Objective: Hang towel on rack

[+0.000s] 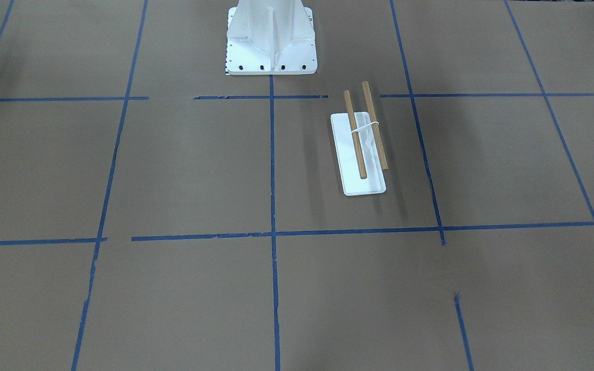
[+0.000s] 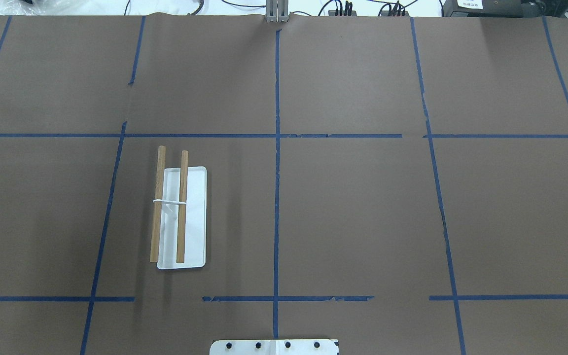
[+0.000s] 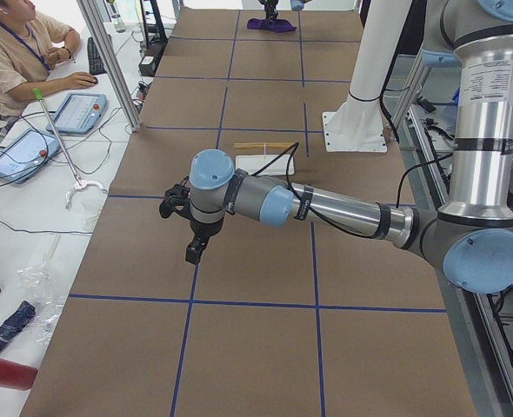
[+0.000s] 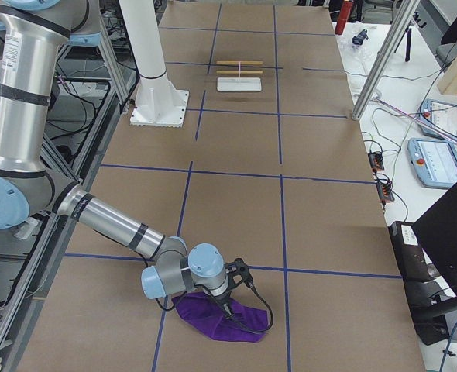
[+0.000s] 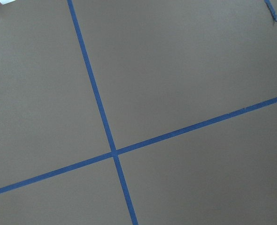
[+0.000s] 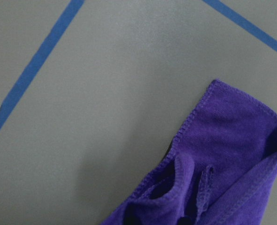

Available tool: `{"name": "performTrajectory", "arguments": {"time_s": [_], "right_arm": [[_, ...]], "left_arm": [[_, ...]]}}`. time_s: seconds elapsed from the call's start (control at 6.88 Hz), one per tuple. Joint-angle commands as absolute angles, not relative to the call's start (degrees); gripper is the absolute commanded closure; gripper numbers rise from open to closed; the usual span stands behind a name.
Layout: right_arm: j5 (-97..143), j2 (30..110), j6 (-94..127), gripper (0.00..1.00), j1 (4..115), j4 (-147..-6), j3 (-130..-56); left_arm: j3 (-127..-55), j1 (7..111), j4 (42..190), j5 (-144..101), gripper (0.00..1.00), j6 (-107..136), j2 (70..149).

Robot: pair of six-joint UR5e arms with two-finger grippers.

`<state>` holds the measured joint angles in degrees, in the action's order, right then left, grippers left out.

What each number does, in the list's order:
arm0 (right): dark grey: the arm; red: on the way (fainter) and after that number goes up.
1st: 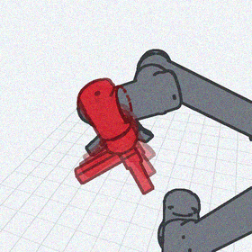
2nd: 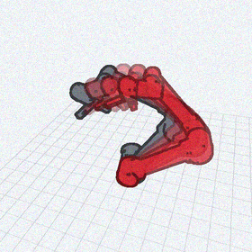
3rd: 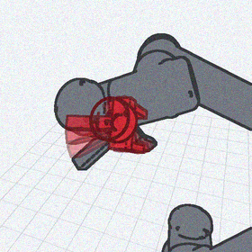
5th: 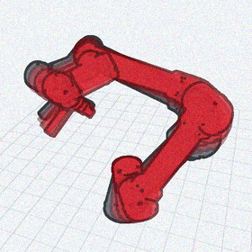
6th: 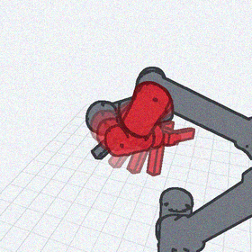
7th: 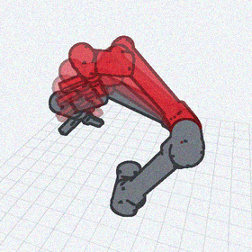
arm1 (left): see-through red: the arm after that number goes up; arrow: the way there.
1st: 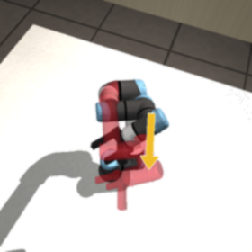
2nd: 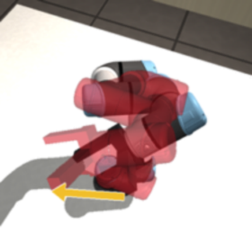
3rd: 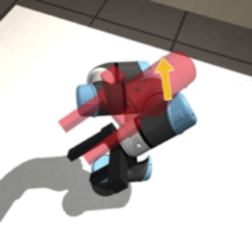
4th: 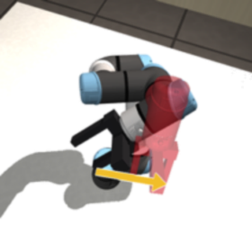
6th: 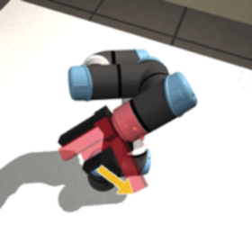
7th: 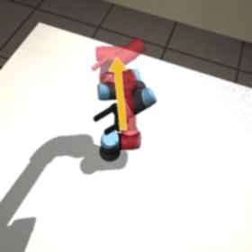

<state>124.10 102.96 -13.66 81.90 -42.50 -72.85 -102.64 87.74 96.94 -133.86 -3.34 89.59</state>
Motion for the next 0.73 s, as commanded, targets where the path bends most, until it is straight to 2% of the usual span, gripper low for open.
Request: {"name": "performTrajectory", "arguments": {"time_s": [0.0, 0.15, 0.29, 0.58], "right_arm": [[122.52, 102.39, -18.62, 1.0, 81.56, -42.28, -73.12], [123.3, 102.22, -18.81, 1.0, 81.82, -42.28, -74.34], [123.4, 102.48, -18.9, 1.0, 82.44, -42.36, -78.88], [127.15, 102.22, -17.94, 1.0, 83.32, -47.33, -91.95]], "left_arm": [[-102.66, 87.8, 96.94, -133.86, 0.0, -3.34, 89.56], [-102.66, 87.8, 96.86, -133.86, 0.0, -3.34, 89.56], [-102.92, 87.72, 96.94, -133.86, 0.0, -3.34, 89.82], [-103.01, 87.71, 104.8, -133.86, 0.0, -2.82, 90.17]]}}
